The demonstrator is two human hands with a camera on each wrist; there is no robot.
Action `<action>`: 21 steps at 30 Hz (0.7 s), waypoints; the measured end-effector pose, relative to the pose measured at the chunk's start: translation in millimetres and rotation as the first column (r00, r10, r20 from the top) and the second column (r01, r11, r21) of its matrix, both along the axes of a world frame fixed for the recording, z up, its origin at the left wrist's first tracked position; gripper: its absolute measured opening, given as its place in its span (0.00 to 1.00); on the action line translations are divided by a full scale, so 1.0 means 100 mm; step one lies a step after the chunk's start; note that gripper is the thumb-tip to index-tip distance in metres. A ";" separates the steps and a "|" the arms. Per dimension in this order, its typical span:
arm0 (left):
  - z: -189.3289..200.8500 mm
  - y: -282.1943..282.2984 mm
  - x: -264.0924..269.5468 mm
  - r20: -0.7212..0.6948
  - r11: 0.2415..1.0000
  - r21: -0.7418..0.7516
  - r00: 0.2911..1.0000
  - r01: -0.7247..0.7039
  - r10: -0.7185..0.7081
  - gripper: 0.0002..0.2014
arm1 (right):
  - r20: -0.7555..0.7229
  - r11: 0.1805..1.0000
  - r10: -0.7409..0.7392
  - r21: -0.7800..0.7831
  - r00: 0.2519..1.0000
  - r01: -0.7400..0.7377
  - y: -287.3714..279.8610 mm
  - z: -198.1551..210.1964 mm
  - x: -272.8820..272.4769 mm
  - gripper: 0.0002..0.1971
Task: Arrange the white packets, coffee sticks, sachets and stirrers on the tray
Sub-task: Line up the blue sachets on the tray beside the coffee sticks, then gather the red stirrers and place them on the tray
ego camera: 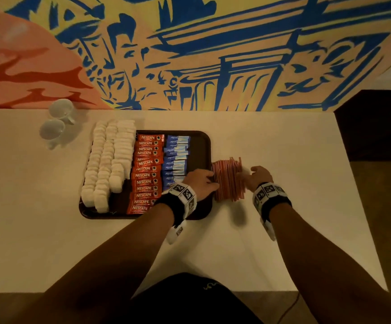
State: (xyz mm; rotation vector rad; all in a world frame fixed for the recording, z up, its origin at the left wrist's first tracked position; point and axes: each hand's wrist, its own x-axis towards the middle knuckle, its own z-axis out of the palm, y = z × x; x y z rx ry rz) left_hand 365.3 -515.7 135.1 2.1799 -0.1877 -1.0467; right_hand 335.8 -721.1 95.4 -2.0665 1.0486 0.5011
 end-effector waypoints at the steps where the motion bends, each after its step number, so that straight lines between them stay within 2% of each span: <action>1: 0.00 -0.12 0.00 -0.022 1.000 0.001 1.000 0.013 -0.013 0.19 | -0.003 1.000 0.004 0.001 1.000 -0.004 -0.01 -0.02 0.02 0.37; 3: -0.02 -0.32 0.00 -0.059 0.999 0.028 0.997 0.047 -0.045 0.09 | -0.011 0.999 0.034 -0.010 0.999 -0.034 -0.03 -0.05 0.04 0.35; 6: -0.19 -0.56 -0.05 -0.133 0.990 0.108 0.988 0.095 -0.081 0.10 | -0.012 0.996 0.091 -0.022 0.996 -0.092 -0.06 -0.09 0.05 0.34; 7: -0.28 -0.62 -0.06 -0.140 0.986 0.140 0.988 0.089 -0.069 0.15 | -0.011 0.995 0.102 -0.023 0.995 -0.102 -0.08 -0.11 0.05 0.34; 10: -0.36 -0.70 -0.12 -0.117 0.971 0.237 0.993 0.004 0.025 0.40 | -0.001 0.990 0.135 -0.025 0.991 -0.135 -0.10 -0.15 0.05 0.34; 12: -0.40 -0.74 -0.18 -0.101 0.956 0.292 0.994 -0.013 0.044 0.48 | 0.004 0.988 0.154 -0.016 0.988 -0.154 -0.10 -0.17 0.06 0.34; 16: -0.46 -0.84 -0.23 -0.101 0.949 0.311 0.992 -0.044 0.079 0.55 | -0.005 0.981 0.192 -0.028 0.981 -0.192 -0.06 -0.23 0.09 0.36; 21: -0.48 -0.88 -0.24 -0.149 0.942 0.308 0.972 -0.130 0.183 0.52 | -0.003 0.967 0.254 -0.033 0.967 -0.254 -0.04 -0.28 0.09 0.31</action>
